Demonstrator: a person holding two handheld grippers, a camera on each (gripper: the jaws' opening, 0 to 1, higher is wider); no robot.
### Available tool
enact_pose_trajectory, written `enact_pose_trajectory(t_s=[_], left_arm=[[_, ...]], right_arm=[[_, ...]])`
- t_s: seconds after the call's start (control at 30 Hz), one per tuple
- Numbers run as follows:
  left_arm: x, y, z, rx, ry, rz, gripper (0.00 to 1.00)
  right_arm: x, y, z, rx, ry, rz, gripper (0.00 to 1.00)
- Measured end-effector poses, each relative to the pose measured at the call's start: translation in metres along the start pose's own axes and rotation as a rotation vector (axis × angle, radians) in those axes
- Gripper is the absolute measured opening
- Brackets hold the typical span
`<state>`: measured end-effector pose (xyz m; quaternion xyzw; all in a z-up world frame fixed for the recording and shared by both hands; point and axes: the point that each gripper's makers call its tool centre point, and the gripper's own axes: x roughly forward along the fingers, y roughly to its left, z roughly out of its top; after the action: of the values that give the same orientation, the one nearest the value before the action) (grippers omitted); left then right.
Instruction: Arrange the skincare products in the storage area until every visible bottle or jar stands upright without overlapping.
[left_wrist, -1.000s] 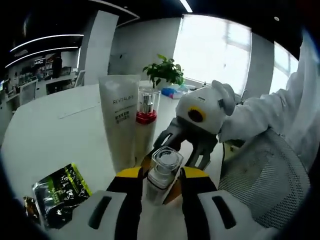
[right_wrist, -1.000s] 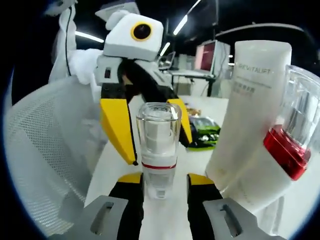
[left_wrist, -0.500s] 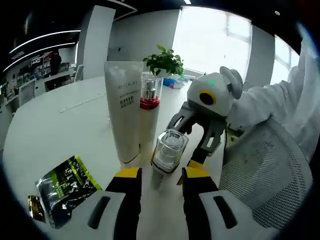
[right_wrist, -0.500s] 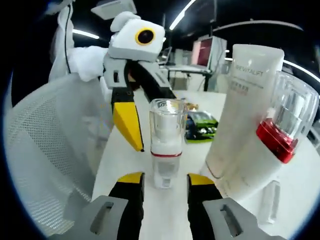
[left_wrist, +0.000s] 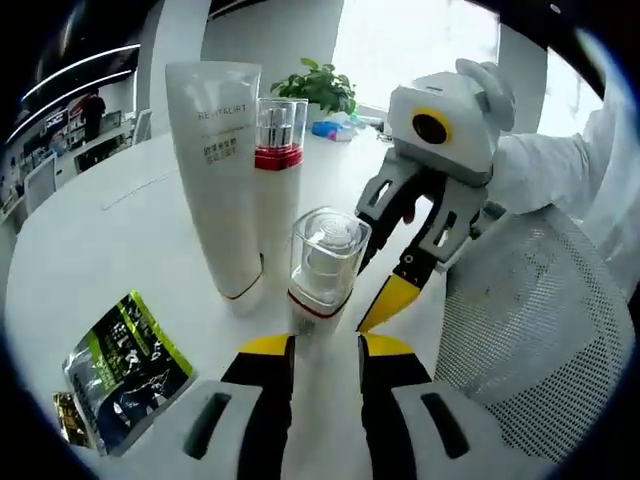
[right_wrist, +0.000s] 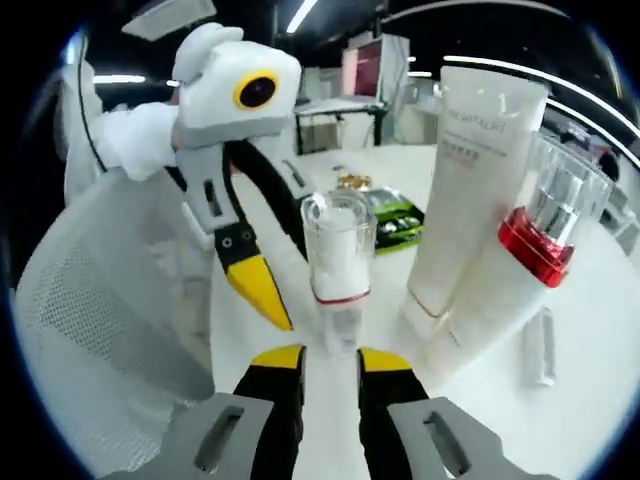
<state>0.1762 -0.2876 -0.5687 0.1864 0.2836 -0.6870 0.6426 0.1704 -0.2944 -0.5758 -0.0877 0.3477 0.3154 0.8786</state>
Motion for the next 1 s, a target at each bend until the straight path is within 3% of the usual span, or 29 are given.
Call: enact_pose_trajectory(t_s=[0.2, 1.0], left_arm=[[0.001, 0.007, 0.000, 0.003, 0.013, 0.013, 0.20], [0.013, 0.026, 0.012, -0.008, -0.006, 0.068, 0.14]], right_arm=[[0.005, -0.001, -0.005, 0.010, 0.029, -0.028, 0.09], [0.003, -0.029, -0.010, 0.093, -0.006, -0.136, 0.00]])
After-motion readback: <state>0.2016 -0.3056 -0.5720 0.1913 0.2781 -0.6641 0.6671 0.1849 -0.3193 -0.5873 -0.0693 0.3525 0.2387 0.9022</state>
